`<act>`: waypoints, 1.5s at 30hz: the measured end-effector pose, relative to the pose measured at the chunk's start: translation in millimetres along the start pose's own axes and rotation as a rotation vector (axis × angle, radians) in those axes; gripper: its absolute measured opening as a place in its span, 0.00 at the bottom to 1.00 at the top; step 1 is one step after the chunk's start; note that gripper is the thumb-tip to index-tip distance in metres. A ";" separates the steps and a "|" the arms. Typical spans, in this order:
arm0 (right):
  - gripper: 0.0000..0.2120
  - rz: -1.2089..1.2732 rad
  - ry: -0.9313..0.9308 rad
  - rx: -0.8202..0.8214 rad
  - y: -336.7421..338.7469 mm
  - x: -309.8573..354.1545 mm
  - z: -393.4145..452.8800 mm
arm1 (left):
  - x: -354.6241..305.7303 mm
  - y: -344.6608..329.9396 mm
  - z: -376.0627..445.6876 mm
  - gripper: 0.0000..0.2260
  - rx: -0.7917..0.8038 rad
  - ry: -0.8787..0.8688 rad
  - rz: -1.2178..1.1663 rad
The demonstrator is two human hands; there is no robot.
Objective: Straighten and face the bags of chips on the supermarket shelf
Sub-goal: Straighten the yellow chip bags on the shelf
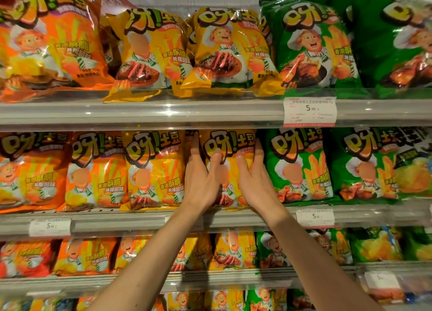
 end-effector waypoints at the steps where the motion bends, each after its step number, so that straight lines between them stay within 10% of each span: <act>1: 0.30 -0.010 0.046 -0.002 1.6 5.3 -2.3 | -2.3 -0.4 1.9 0.30 -0.006 -0.022 -0.001; 27: 0.32 0.007 0.073 0.259 29.4 -10.3 -36.4 | -10.4 34.2 -41.8 0.27 0.087 -0.140 0.037; 45: 0.15 0.009 -0.015 0.249 43.0 -90.5 -132.5 | 52.3 74.3 -156.7 0.15 0.118 0.244 -0.103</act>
Point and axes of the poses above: each hand's wrist, its own z-axis towards the middle knuckle, its own y-axis out of the back of the hand, x = y × z, the point moved 5 cm from there along z, towards the middle knuckle, and after that the axes turned 3 degrees about -x, right-handed, at the moved point
